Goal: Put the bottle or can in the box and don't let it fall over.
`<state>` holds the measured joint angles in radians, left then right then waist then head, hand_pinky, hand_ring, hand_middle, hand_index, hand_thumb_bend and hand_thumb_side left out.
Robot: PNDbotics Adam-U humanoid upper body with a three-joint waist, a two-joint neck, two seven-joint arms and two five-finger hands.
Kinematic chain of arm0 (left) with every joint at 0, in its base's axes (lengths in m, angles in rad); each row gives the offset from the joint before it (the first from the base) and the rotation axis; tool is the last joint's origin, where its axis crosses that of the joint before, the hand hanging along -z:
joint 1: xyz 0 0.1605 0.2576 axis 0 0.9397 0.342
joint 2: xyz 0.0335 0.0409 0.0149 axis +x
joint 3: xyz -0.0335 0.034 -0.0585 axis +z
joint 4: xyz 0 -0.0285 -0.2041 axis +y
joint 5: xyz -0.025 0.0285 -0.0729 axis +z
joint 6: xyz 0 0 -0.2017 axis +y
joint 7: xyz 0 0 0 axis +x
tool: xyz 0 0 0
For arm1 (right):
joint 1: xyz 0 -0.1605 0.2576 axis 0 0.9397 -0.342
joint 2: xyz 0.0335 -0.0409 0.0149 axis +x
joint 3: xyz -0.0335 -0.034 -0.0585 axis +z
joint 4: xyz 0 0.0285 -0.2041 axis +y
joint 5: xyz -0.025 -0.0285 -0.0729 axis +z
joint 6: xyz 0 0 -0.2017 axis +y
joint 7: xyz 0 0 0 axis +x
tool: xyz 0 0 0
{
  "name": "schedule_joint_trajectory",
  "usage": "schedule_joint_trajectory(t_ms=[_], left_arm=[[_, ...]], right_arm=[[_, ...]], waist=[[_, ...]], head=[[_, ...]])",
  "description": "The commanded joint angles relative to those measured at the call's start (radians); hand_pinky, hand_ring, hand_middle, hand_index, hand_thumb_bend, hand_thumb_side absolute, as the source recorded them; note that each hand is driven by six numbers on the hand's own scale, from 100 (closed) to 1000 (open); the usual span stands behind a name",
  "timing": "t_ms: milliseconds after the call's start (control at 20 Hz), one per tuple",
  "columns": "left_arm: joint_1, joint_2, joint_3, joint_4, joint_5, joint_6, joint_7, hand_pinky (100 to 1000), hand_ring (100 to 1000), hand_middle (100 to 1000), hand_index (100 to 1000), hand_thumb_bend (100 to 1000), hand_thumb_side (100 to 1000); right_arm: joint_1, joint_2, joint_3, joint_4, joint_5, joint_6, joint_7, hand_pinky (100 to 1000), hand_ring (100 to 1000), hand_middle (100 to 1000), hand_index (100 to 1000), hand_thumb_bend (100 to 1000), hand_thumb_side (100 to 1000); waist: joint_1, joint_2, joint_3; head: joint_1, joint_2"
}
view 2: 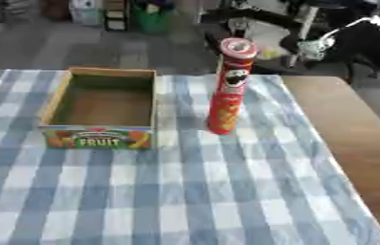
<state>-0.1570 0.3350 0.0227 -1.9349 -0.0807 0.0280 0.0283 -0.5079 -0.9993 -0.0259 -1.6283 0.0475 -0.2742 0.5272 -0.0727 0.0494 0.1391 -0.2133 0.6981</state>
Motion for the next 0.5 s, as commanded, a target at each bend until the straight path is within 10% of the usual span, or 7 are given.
schedule_joint_trajectory(t_ms=[50,500], left_arm=[[-0.005,0.007,0.009,-0.007,-0.002,-0.001,-0.003,671,525,512,681,330,443],[-0.004,0.005,0.008,-0.006,-0.001,-0.002,-0.007,676,525,513,682,328,444]], right_arm=[[-0.021,-0.032,-0.005,0.007,0.002,0.0,0.009,839,898,947,975,308,413],[-0.036,-0.028,0.0,0.018,-0.001,0.003,0.021,838,897,947,975,313,422]], waist=[[0.001,-0.011,0.002],[0.001,-0.012,0.003]], head=[[-0.005,0.0],[-0.008,0.001]])
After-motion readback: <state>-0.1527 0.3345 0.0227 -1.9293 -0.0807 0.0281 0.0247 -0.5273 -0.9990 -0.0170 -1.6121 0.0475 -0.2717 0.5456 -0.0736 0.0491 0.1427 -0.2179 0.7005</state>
